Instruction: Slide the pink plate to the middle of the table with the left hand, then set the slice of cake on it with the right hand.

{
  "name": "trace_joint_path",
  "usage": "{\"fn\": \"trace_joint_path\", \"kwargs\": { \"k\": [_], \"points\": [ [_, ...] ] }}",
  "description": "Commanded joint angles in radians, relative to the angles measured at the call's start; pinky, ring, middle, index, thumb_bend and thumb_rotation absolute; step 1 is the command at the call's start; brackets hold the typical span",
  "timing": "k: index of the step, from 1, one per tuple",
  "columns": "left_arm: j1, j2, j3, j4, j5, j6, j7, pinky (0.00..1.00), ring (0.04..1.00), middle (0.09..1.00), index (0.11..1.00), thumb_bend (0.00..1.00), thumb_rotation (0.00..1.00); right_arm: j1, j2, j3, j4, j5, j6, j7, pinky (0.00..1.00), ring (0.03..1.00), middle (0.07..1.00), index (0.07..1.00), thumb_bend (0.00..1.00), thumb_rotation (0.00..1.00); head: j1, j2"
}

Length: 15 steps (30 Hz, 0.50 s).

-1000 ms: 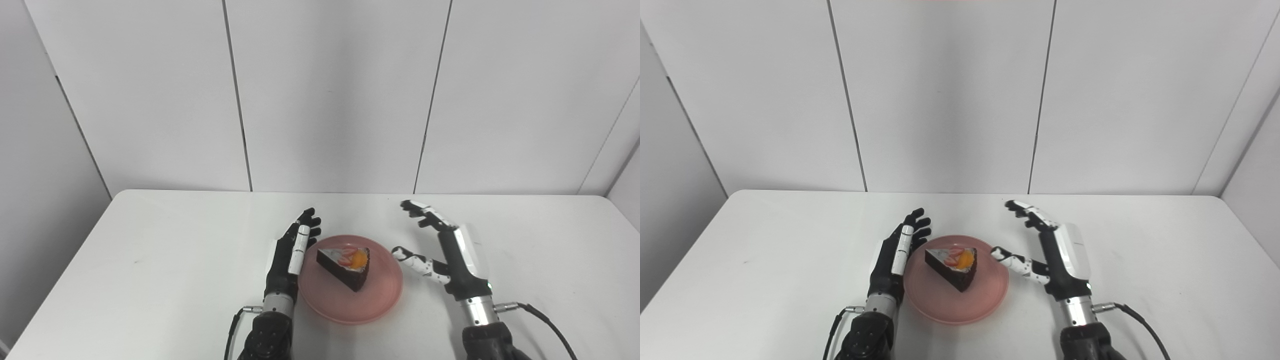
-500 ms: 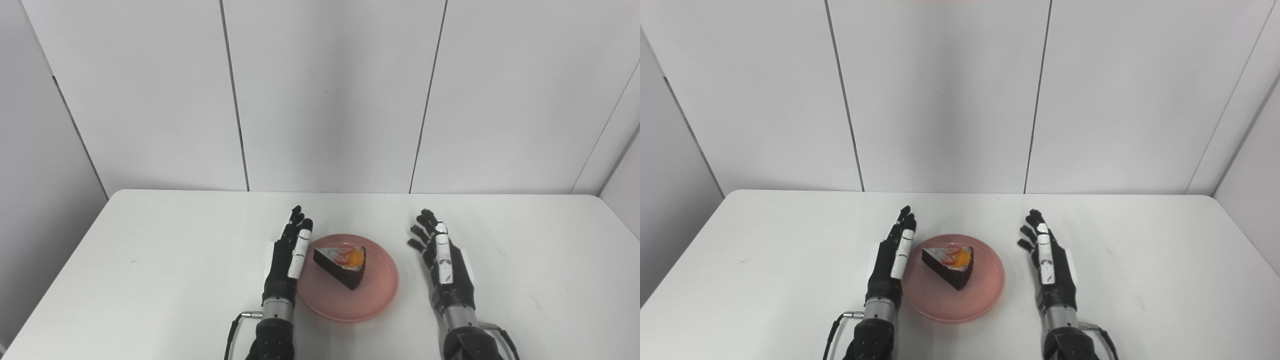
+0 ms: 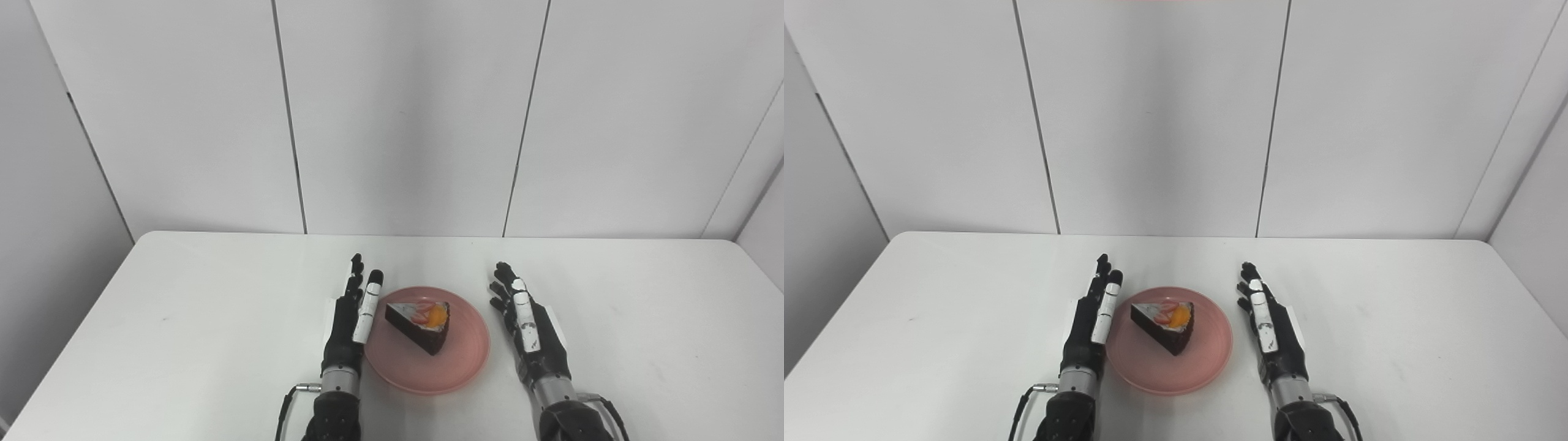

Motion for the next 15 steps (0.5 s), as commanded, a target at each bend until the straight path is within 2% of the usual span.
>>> {"fn": "trace_joint_path", "kwargs": {
  "k": [1, 9, 15],
  "points": [
    [0.019, -0.003, 0.007, 0.018, -0.017, -0.004, -0.001, 0.99, 1.000, 1.000, 1.000, 0.76, 1.00, 0.021, 0.001, -0.004, 0.021, -0.017, 0.029, 0.010, 0.94, 0.939, 0.943, 0.903, 0.86, 1.00, 0.001, 0.001],
    [0.018, -0.002, 0.017, 0.015, -0.057, -0.023, -0.014, 1.00, 1.000, 1.000, 0.994, 0.74, 1.00, 0.016, 0.013, -0.038, 0.030, -0.030, 0.027, -0.007, 0.92, 0.935, 0.935, 0.892, 0.84, 1.00, 0.002, 0.003],
    [0.009, 0.010, 0.013, 0.022, -0.053, -0.024, -0.011, 1.00, 0.991, 1.000, 0.998, 0.77, 1.00, 0.015, 0.015, -0.051, 0.037, -0.037, 0.025, -0.004, 0.93, 0.941, 0.938, 0.895, 0.83, 1.00, 0.000, 0.001]
  ]
}}
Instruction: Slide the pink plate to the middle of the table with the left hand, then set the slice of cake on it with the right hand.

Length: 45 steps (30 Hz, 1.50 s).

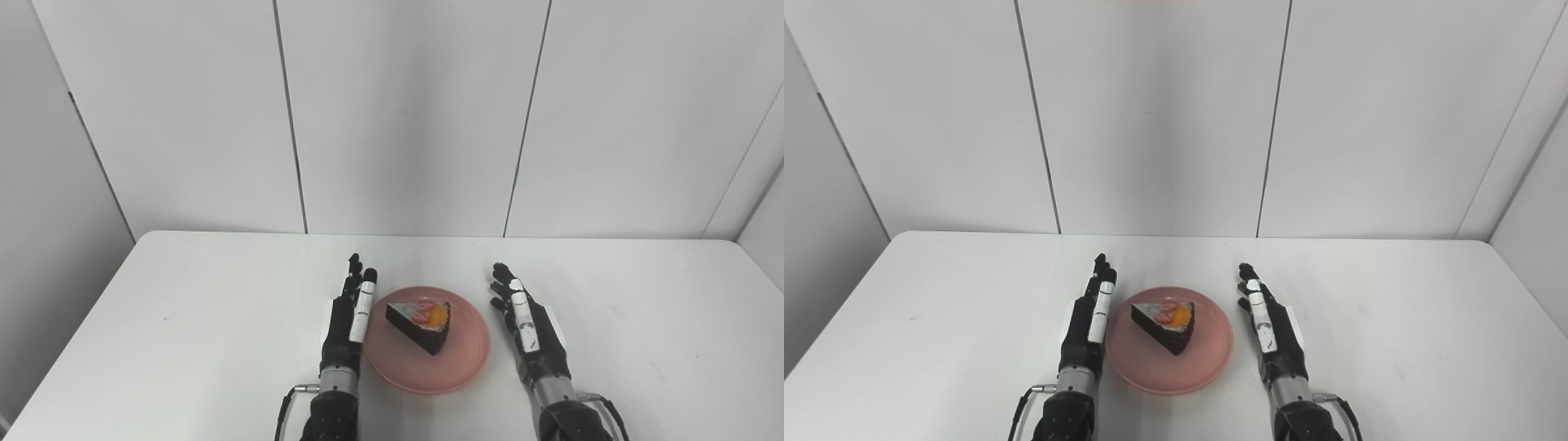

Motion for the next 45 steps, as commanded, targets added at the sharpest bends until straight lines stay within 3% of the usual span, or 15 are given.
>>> {"fn": "trace_joint_path", "kwargs": {
  "k": [1, 45],
  "points": [
    [0.010, 0.008, 0.005, 0.018, 0.004, -0.010, 0.002, 1.00, 0.990, 1.000, 0.998, 0.77, 1.00, 0.016, 0.001, -0.015, 0.031, -0.002, 0.023, -0.004, 0.93, 0.941, 0.938, 0.895, 0.83, 1.00, 0.000, 0.000],
    [0.033, -0.014, 0.020, -0.021, -0.043, 0.026, -0.019, 1.00, 0.998, 1.000, 1.000, 0.77, 1.00, 0.041, 0.017, -0.030, -0.005, -0.035, 0.047, -0.004, 0.92, 0.923, 0.928, 0.882, 0.83, 1.00, -0.009, 0.008]
  ]
}}
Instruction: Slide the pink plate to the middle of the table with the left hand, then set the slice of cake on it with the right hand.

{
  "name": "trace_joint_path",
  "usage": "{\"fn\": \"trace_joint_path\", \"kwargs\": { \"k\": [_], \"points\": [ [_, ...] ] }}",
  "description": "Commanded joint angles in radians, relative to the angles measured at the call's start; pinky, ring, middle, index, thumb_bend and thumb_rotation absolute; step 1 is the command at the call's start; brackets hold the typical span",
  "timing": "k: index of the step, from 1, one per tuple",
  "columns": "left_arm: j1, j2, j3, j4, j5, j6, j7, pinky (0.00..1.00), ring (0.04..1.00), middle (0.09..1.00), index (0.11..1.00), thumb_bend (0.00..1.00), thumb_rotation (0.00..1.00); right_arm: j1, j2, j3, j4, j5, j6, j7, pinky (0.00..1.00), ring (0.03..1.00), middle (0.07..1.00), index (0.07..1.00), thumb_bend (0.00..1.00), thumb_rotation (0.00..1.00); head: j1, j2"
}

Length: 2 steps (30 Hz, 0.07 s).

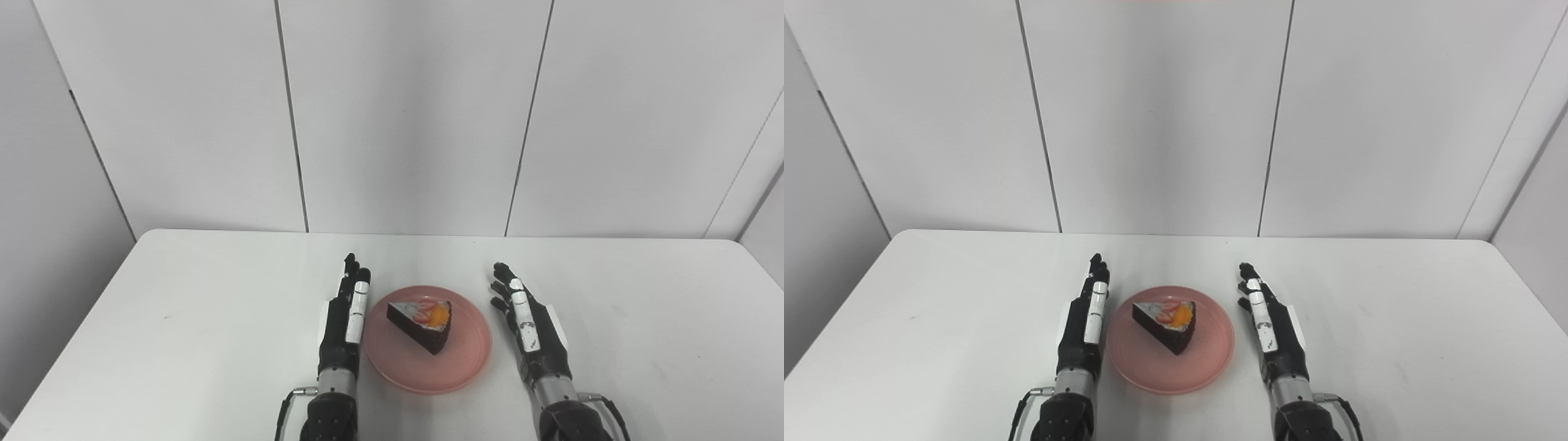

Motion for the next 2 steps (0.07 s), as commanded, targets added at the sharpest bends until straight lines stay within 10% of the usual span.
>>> {"fn": "trace_joint_path", "kwargs": {
  "k": [1, 2],
  "points": [
    [0.016, -0.004, 0.001, 0.013, 0.004, 0.008, -0.001, 1.00, 0.997, 1.000, 1.000, 0.76, 1.00, 0.034, 0.003, -0.008, 0.014, 0.000, 0.041, -0.004, 0.92, 0.923, 0.929, 0.882, 0.83, 1.00, 0.001, 0.001],
    [0.015, -0.003, 0.000, 0.015, 0.006, 0.007, 0.001, 1.00, 0.997, 1.000, 1.000, 0.76, 1.00, 0.034, 0.003, -0.007, 0.013, -0.002, 0.041, -0.005, 0.92, 0.923, 0.929, 0.882, 0.83, 1.00, 0.001, 0.001]
  ]
}}
